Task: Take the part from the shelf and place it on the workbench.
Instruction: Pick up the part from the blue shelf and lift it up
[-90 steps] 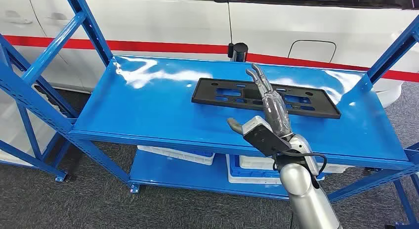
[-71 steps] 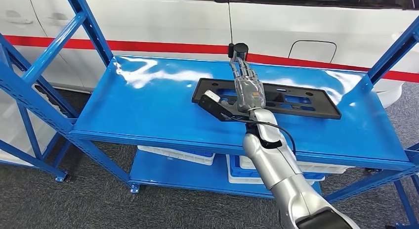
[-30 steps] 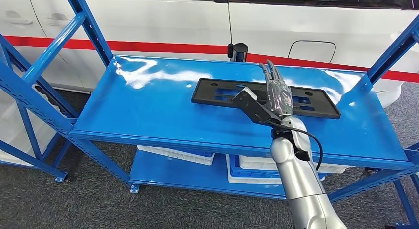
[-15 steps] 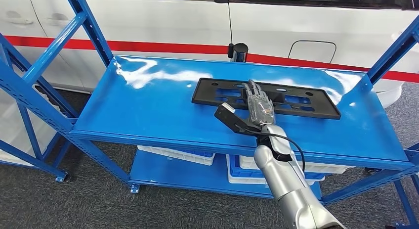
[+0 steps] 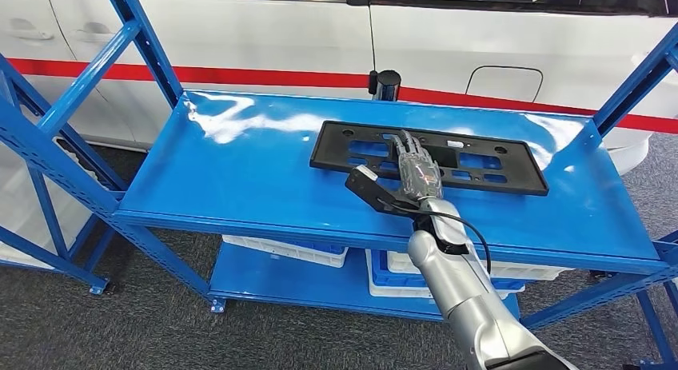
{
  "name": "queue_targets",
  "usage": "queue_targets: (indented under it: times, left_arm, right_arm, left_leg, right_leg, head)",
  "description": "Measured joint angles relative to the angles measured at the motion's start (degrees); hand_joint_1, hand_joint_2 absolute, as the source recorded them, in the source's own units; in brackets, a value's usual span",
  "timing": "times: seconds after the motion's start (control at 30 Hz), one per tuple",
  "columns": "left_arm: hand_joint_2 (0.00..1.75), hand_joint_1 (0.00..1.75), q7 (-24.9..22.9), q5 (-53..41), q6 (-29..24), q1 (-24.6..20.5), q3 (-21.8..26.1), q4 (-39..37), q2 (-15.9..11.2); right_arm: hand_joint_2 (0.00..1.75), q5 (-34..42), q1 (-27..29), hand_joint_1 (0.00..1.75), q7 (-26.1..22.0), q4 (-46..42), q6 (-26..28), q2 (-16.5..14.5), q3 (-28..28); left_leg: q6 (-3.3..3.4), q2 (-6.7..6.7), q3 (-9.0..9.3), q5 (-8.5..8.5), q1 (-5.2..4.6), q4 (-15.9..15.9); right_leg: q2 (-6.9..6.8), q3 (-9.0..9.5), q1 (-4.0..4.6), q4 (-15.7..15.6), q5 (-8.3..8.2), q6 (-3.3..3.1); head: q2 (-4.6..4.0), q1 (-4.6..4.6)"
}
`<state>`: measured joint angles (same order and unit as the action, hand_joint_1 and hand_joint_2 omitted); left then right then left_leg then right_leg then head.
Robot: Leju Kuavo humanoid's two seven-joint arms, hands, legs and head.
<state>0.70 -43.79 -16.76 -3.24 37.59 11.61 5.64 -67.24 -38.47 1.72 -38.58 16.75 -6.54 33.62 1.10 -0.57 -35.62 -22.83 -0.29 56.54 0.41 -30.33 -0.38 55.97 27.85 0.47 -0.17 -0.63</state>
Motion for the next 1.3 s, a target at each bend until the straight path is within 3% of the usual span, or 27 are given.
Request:
queue_targets:
  times: [0.17,0.3,0.43,0.67,0.83,1.0,1.17,1.3]
  left_arm:
    - [0.0,0.0,-0.1,-1.0,-0.1,0.0,0.6,0.0,0.0]
    - [0.0,0.0,0.0,-2.0,0.0,0.0,1.1,0.0,0.1]
    - [0.0,0.0,0.0,-2.8,0.0,0.0,1.3,0.0,0.1]
    - [0.0,0.0,0.8,-3.9,0.0,0.0,1.4,0.0,0.1]
    - [0.0,0.0,3.0,-3.7,-0.4,0.0,1.5,0.0,0.1]
    - [0.0,0.0,7.3,-0.6,-0.8,-0.1,3.4,0.0,0.1]
    - [0.0,0.0,20.4,3.3,-1.6,-0.5,6.6,0.0,0.1]
    - [0.0,0.0,26.7,4.4,0.6,-0.7,8.7,0.0,0.1]
  right_arm:
    - [1.75,-11.1,-1.8,0.0,7.5,3.1,5.0,0.0,1.1]
    - [1.75,-19.2,-2.6,1.53,14.3,5.1,8.4,0.2,1.9]
    - [1.75,-22.0,-2.7,1.53,16.9,6.3,10.0,0.4,2.0]
    - [1.75,-22.7,-2.7,1.73,20.3,6.9,12.8,1.5,4.0]
    - [1.75,-22.8,-2.6,1.75,19.9,6.5,14.0,2.2,4.6]
    - [1.75,-22.2,-1.8,1.75,15.7,3.7,16.1,2.3,2.1]
    - [1.75,-19.7,1.2,1.75,7.3,-5.8,17.4,2.3,-3.8]
    - [1.75,-13.7,5.2,1.75,1.6,-18.8,16.8,2.4,-8.2]
  left_leg:
    - [0.0,-0.01,0.05,0.0,0.0,0.0]
    - [0.0,-0.01,0.05,0.0,-0.01,0.0]
    - [0.0,-0.01,0.04,0.0,-0.01,0.0]
    - [0.0,0.0,0.04,-0.01,0.0,0.0]
    - [0.0,0.0,0.04,0.0,0.0,0.0]
    - [0.0,0.0,0.02,0.0,-0.01,0.0]
    - [0.0,-0.04,0.01,-0.01,-0.01,0.0]
    - [-0.01,-0.05,-0.02,-0.01,-0.01,0.0]
  right_leg:
    - [0.0,0.05,0.0,0.0,0.0,0.0]
    - [0.0,0.05,-0.01,0.0,0.0,0.0]
    - [0.0,0.03,-0.01,0.0,0.0,0.0]
    - [0.0,0.02,-0.01,0.0,0.0,0.0]
    - [0.0,0.02,0.0,0.0,0.0,0.0]
    - [0.0,0.02,-0.01,0.0,0.0,0.0]
    - [-0.02,0.01,-0.01,0.0,0.0,0.0]
    - [-0.02,-0.04,-0.01,0.0,0.0,0.0]
  head:
    - [-0.01,-0.01]
    - [0.0,0.0]
    - [-0.01,-0.01]
    - [0.0,0.0]
    - [0.0,0.0]
    - [-0.01,-0.01]
    - [-0.01,-0.01]
    - [-0.01,-0.01]
